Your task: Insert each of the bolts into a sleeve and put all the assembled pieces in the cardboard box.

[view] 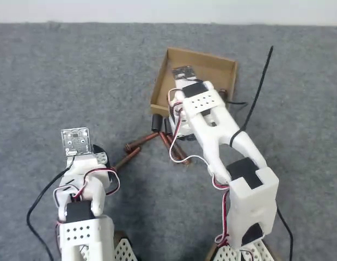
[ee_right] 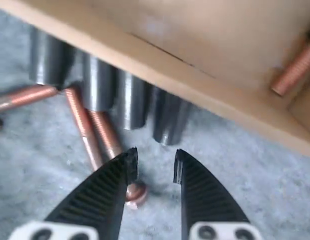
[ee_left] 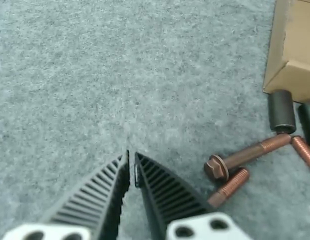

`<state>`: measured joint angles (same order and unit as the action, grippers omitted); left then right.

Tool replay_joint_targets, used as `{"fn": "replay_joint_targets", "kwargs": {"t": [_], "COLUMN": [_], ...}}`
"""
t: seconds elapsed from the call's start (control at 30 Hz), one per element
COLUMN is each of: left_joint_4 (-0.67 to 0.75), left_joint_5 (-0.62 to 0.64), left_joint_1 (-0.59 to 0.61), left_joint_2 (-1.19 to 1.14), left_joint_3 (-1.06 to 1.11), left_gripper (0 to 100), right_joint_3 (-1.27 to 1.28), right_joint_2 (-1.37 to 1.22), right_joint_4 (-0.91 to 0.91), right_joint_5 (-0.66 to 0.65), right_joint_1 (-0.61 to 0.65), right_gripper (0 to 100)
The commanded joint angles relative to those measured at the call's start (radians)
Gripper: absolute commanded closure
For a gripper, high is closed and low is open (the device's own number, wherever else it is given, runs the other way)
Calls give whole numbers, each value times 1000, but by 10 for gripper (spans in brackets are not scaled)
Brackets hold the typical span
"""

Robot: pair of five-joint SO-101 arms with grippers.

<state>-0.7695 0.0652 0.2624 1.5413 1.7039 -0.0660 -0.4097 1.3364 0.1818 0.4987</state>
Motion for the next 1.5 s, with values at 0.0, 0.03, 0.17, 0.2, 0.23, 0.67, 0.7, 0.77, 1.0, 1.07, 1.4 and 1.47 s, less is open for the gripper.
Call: {"fn": "replay_joint_targets", "kwargs": {"t": [0.0,0.03,0.17,0.2,0.23,0.67,0.7,0.77,1.0,1.07,1.4,1.47], "left_joint_4": [2,2,2,2,2,2,2,2,2,2,2,2], "left_joint_5": [-5,-5,-5,-5,-5,-5,-5,-5,-5,-5,-5,-5], "left_joint_1": [-6,-6,-6,-6,-6,-6,-6,-6,-6,-6,-6,-6], "left_joint_2": [23,23,23,23,23,23,23,23,23,23,23,23], "left_joint_3": [-12,-12,-12,-12,-12,-12,-12,-12,-12,-12,-12,-12], "left_gripper": [988,988,988,988,988,988,988,988,988,988,988,988], "right_joint_3": [-68,-78,-107,-107,-110,-112,-112,-112,-107,-110,-112,-112], "right_joint_2": [-38,-51,-97,-102,-105,35,35,35,31,15,-101,-111], "right_joint_4": [-12,-10,10,10,10,65,64,48,-13,-16,-61,-61], "right_joint_5": [3,-2,-41,-43,-44,-37,-37,-37,-38,-38,-44,-46], "right_joint_1": [2,2,-2,-2,-4,-18,-19,-19,-21,-30,-65,-65], "right_gripper": [902,903,904,904,904,899,899,899,899,899,904,904]}}
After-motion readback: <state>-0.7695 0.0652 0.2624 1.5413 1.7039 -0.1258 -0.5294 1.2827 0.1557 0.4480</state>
